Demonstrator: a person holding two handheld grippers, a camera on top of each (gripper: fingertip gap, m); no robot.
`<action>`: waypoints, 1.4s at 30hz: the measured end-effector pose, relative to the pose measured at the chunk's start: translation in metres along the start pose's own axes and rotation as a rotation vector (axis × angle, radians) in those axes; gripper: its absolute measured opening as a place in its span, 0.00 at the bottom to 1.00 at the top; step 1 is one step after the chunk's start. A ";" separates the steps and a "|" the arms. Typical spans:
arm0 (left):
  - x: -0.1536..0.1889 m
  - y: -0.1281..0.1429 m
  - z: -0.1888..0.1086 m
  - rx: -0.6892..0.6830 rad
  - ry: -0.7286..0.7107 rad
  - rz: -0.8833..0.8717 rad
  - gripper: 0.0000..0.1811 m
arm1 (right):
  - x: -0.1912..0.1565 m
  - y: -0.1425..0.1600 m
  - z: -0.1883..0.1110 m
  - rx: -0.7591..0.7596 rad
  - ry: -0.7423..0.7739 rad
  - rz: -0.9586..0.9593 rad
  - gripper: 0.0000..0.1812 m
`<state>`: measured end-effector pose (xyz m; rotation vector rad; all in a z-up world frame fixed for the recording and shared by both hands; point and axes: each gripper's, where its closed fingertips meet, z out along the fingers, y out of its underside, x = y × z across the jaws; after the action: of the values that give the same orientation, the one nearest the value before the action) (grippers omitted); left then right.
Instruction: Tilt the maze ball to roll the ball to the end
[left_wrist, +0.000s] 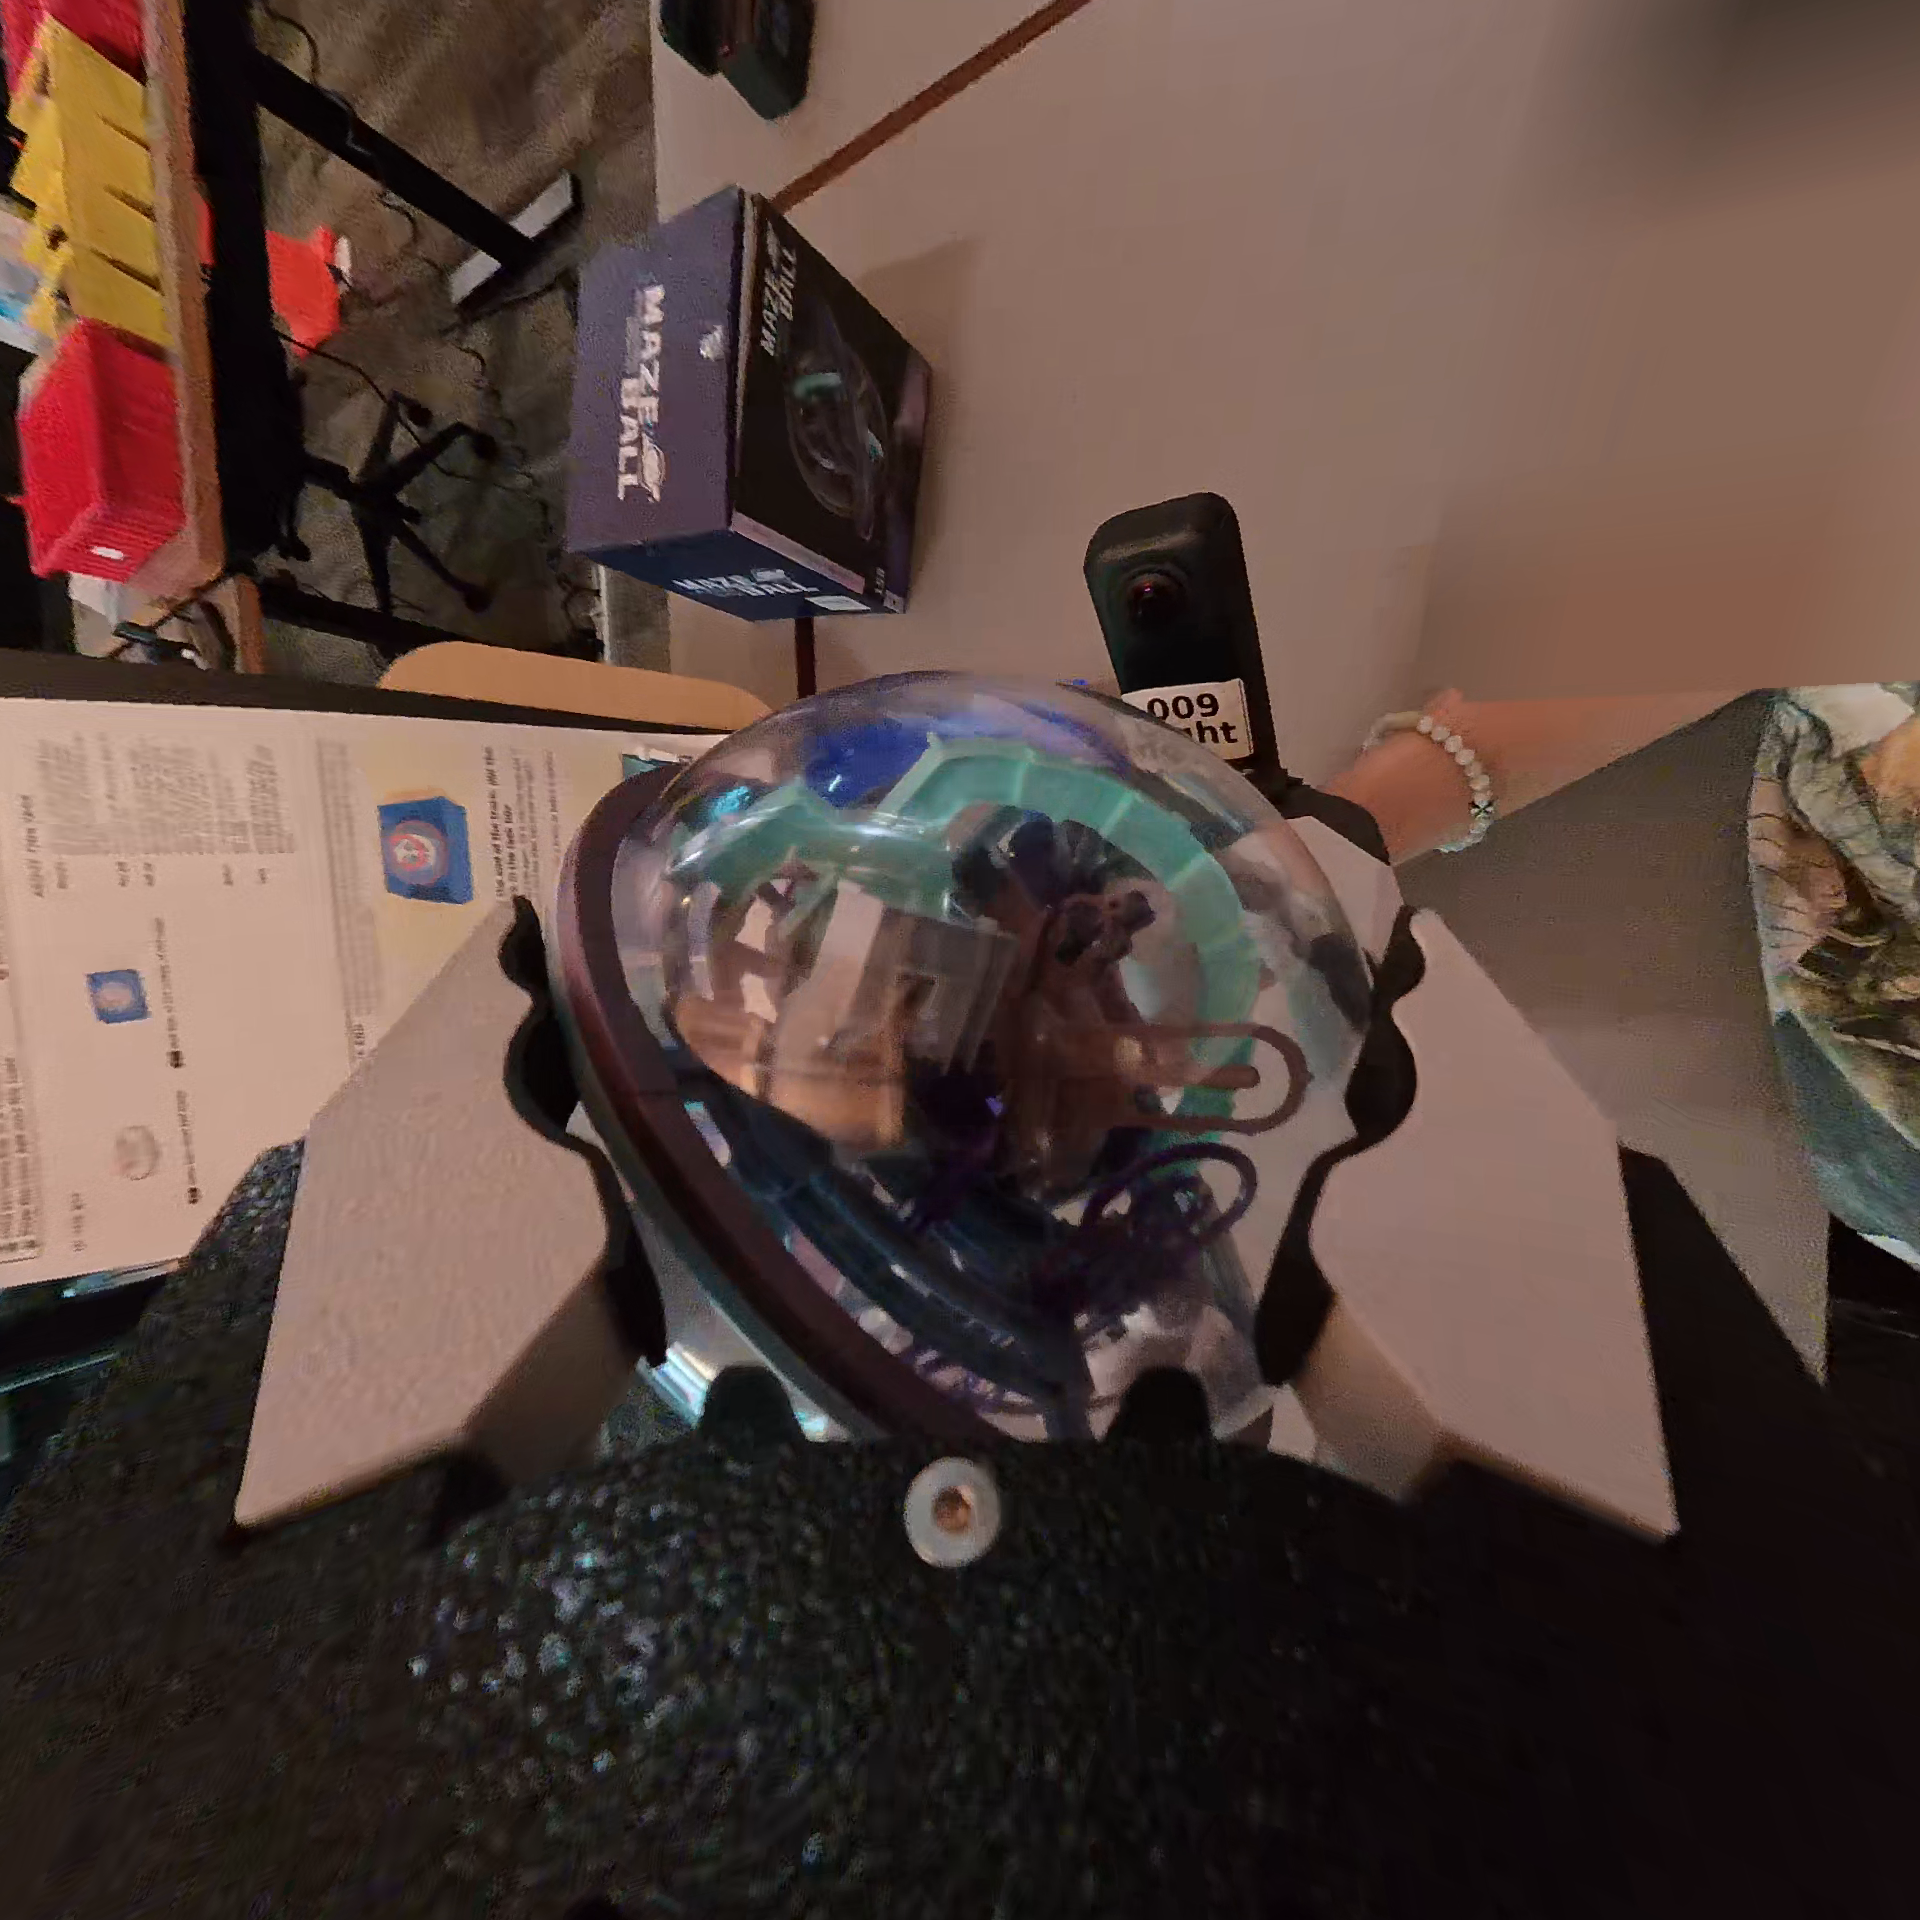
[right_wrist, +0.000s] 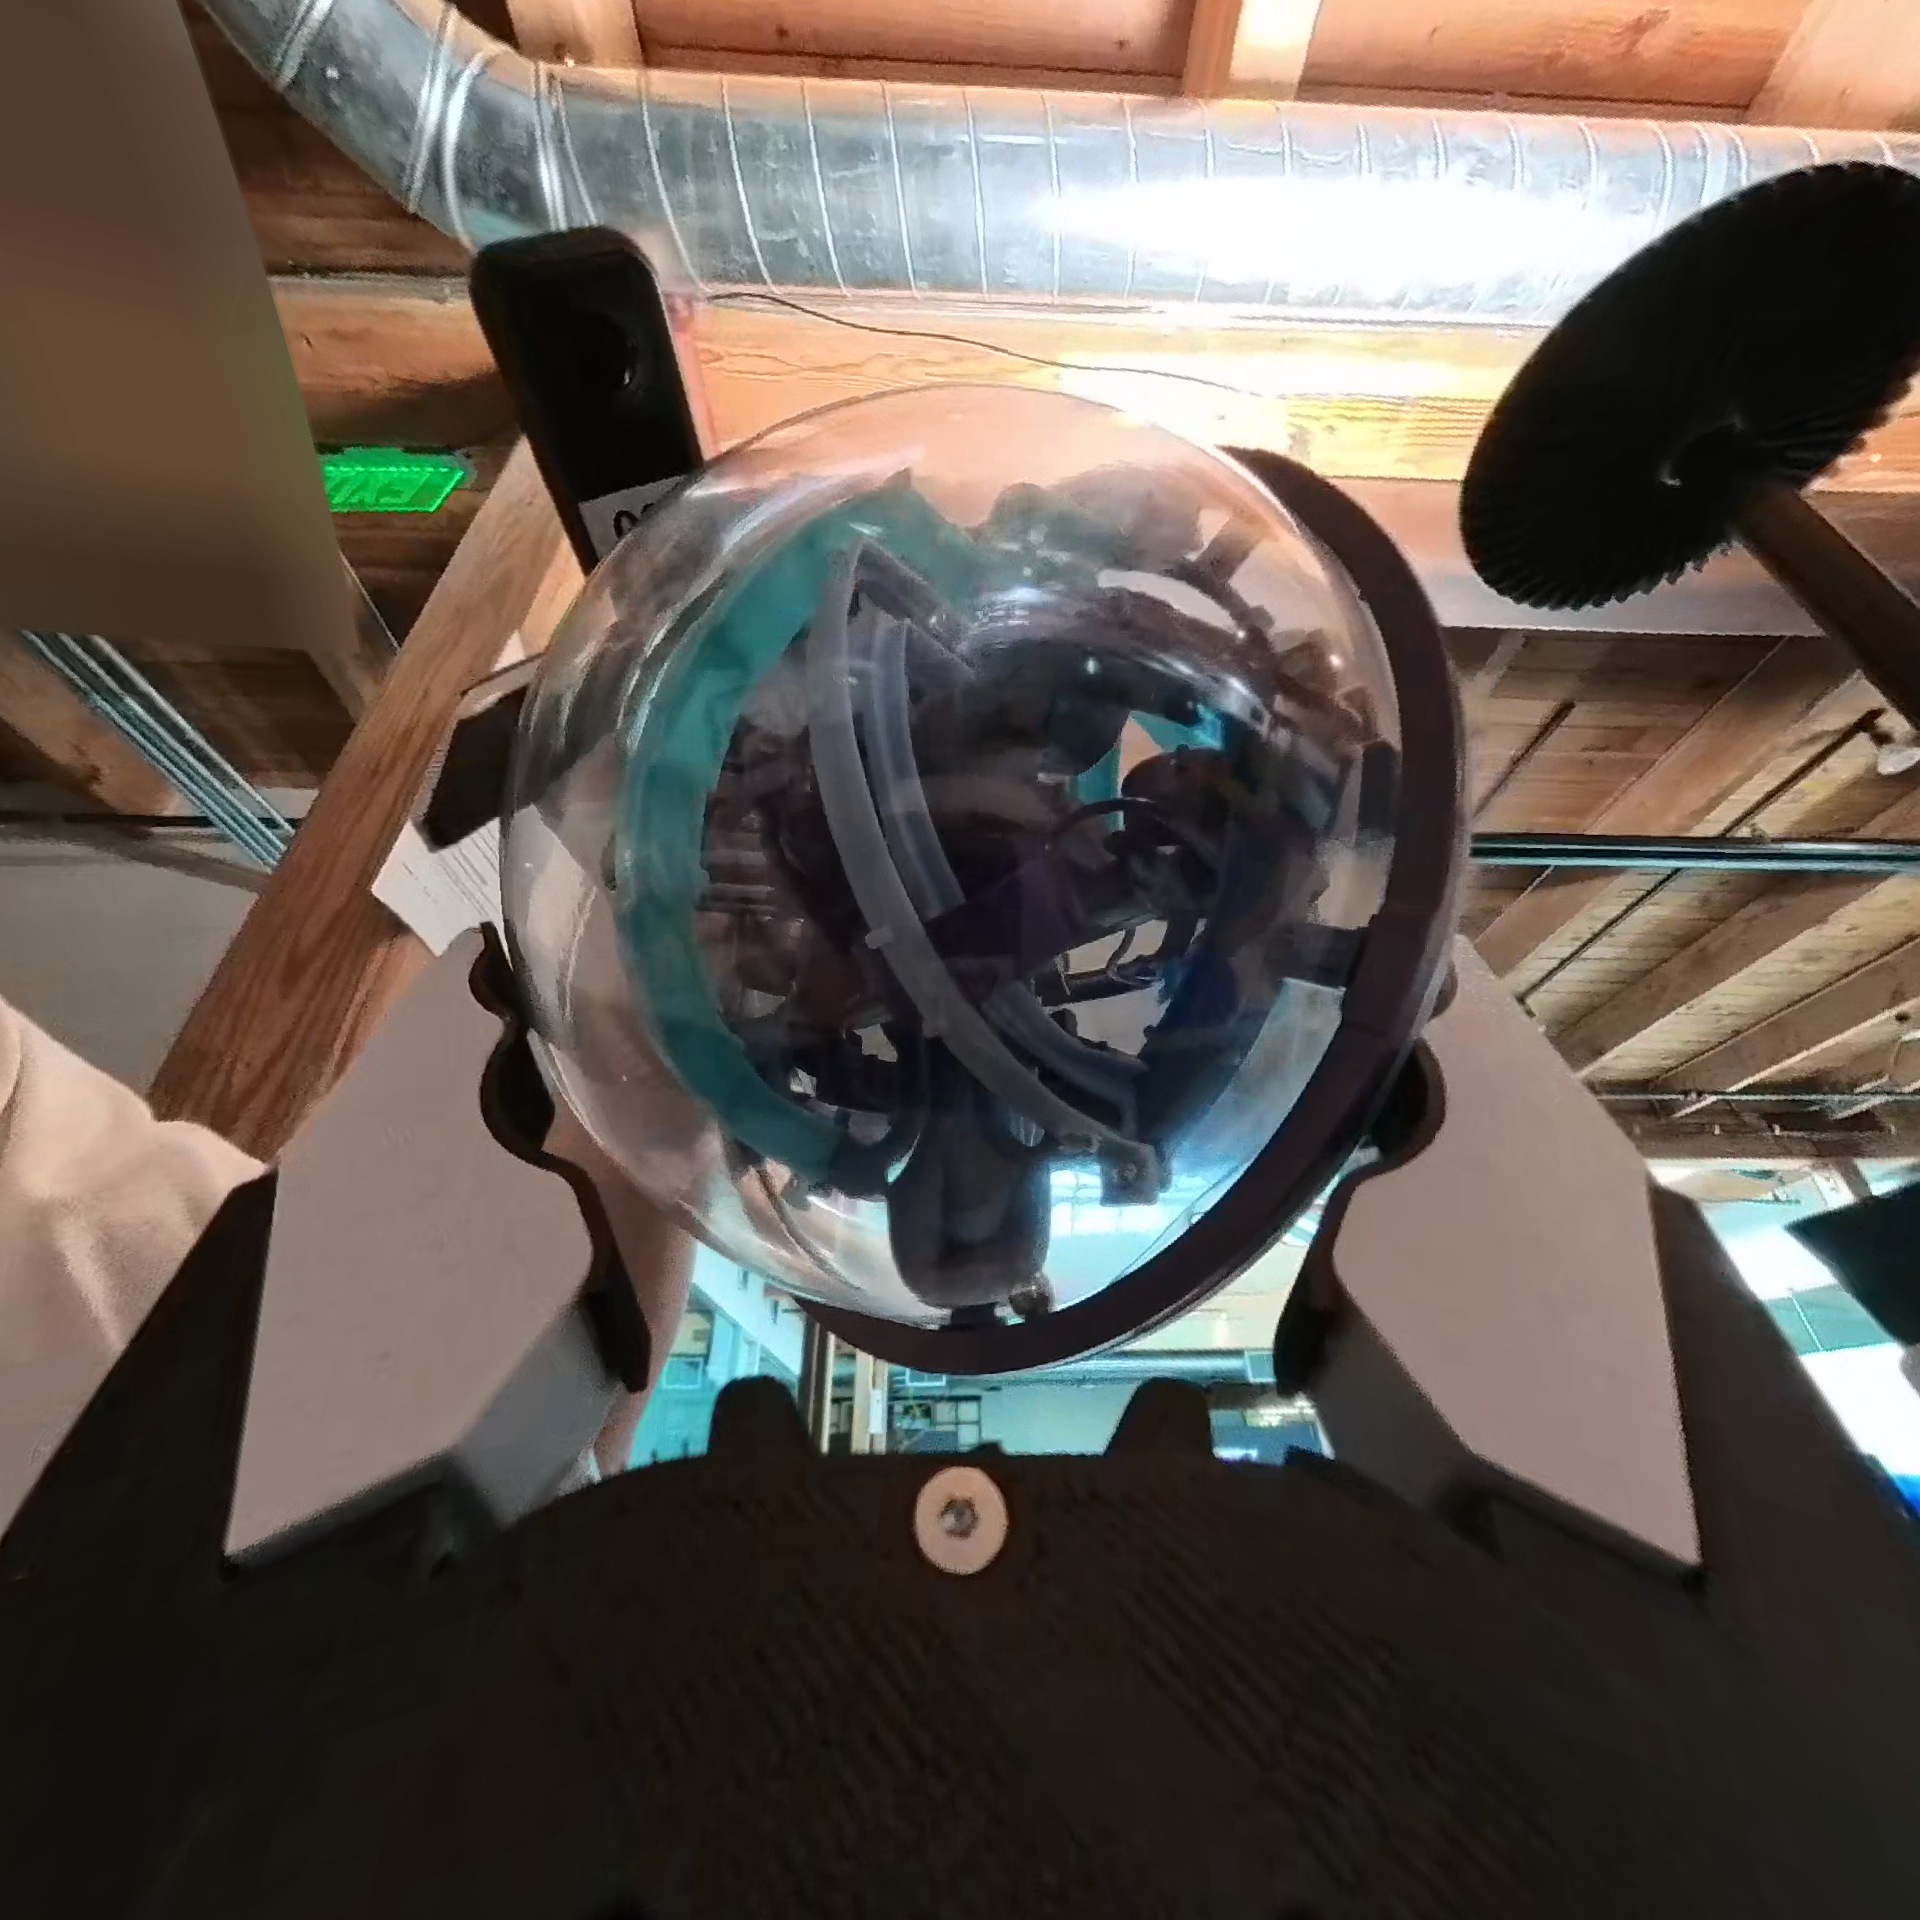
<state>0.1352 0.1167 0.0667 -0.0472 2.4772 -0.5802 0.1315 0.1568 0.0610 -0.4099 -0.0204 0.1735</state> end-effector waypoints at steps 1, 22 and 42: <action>-0.003 -0.006 -0.007 0.016 -0.026 0.024 0.82 | -0.001 -0.006 0.007 -0.003 -0.026 -0.027 0.87; -0.023 -0.046 -0.066 0.057 -0.252 0.226 0.81 | -0.023 -0.037 0.070 0.032 -0.274 -0.220 0.87; -0.021 -0.032 -0.065 0.032 -0.228 0.191 0.81 | -0.020 -0.026 0.069 0.021 -0.245 -0.180 0.87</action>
<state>0.1135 0.1167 0.1391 0.1278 2.2204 -0.5021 0.1124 0.1570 0.1347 -0.3621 -0.2953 0.0451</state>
